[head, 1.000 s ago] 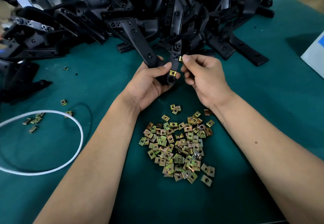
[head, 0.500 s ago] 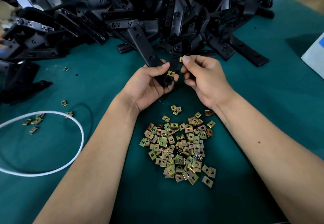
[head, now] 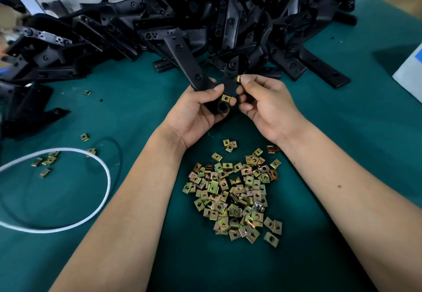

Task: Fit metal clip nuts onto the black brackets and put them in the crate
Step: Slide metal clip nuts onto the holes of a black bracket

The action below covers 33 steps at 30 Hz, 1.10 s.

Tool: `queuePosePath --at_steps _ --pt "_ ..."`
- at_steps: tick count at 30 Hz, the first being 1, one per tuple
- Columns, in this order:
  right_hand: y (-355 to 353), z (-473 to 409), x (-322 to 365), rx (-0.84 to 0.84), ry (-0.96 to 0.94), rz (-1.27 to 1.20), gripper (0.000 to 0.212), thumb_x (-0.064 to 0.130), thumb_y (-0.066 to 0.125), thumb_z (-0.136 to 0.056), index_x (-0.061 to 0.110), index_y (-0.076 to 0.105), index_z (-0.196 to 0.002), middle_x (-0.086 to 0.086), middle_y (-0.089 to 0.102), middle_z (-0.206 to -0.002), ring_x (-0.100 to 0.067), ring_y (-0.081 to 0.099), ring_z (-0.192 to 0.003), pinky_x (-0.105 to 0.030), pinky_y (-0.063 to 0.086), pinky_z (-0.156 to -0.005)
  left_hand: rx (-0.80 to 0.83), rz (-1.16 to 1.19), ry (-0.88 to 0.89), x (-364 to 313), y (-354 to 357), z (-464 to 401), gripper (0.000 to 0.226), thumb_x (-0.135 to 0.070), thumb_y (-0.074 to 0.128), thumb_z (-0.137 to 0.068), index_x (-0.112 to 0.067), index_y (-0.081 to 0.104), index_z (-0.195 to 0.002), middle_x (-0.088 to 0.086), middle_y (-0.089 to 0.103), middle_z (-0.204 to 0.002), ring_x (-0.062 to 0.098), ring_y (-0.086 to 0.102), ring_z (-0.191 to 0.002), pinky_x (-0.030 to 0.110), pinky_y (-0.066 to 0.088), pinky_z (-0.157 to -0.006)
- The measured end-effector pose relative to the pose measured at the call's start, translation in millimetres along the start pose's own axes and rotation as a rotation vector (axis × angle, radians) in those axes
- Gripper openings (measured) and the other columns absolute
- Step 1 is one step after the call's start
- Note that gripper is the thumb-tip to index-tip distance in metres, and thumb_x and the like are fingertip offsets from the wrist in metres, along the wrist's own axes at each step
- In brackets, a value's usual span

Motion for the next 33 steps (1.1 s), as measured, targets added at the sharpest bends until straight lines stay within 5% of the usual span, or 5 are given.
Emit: queuePosePath --at_steps 7,16,20,25,33 --pt "1.7 0.9 0.7 0.013 -0.014 0.037 0.02 0.008 0.061 -0.102 0.008 0.068 -0.083 -0.001 0.063 -0.066 -0.018 0.055 -0.067 -0.017 0.039 -0.046 0.021 -0.042 0.004 0.3 2.3 -0.4 0.012 -0.004 0.062 -0.094 -0.015 0.063 -0.095 0.007 0.073 -0.092 0.021 0.07 -0.08 0.033 0.058 -0.072" --pt "-0.9 0.9 4.6 -0.005 -0.07 0.094 0.026 0.007 0.061 -0.102 0.007 0.064 -0.076 -0.001 0.06 -0.062 -0.016 0.057 -0.057 -0.018 0.034 -0.042 0.048 -0.127 0.017 -1.6 6.8 -0.5 0.039 -0.003 0.061 -0.097 -0.028 0.077 -0.072 0.002 0.075 -0.086 0.019 0.071 -0.077 0.031 0.058 -0.074" --pt "-2.2 0.5 5.3 -0.024 -0.092 0.119 0.028 0.008 0.061 -0.102 0.009 0.066 -0.074 -0.003 0.058 -0.065 -0.02 0.052 -0.062 -0.018 0.033 -0.042 0.008 -0.125 0.011 -2.3 4.2 0.0 0.016 -0.001 0.062 -0.096 -0.017 0.063 -0.092 0.004 0.074 -0.088 0.021 0.071 -0.076 0.032 0.058 -0.073" --pt "-0.3 2.4 6.6 -0.023 -0.13 0.193 0.027 0.011 0.061 -0.102 0.008 0.063 -0.076 0.001 0.056 -0.06 -0.015 0.056 -0.054 -0.016 0.035 -0.042 -0.006 -0.207 0.039 -3.7 7.6 0.6 0.017 0.0 0.063 -0.095 -0.009 0.057 -0.107 0.009 0.071 -0.09 0.024 0.068 -0.077 0.035 0.058 -0.073" --pt "4.8 2.8 5.9 0.01 -0.108 0.128 0.02 0.013 0.066 -0.1 0.006 0.067 -0.081 -0.002 0.06 -0.066 -0.013 0.057 -0.058 -0.017 0.033 -0.042 0.018 -0.111 0.041 -3.6 4.1 1.8 0.015 0.0 0.061 -0.096 -0.012 0.055 -0.104 0.012 0.067 -0.097 0.023 0.067 -0.08 0.035 0.057 -0.076"
Point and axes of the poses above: each hand's wrist, its own z-axis away from the middle knuckle, its own y-axis out of the palm, x = y × z, the point moved 10 cm from there along -z, towards the middle knuckle
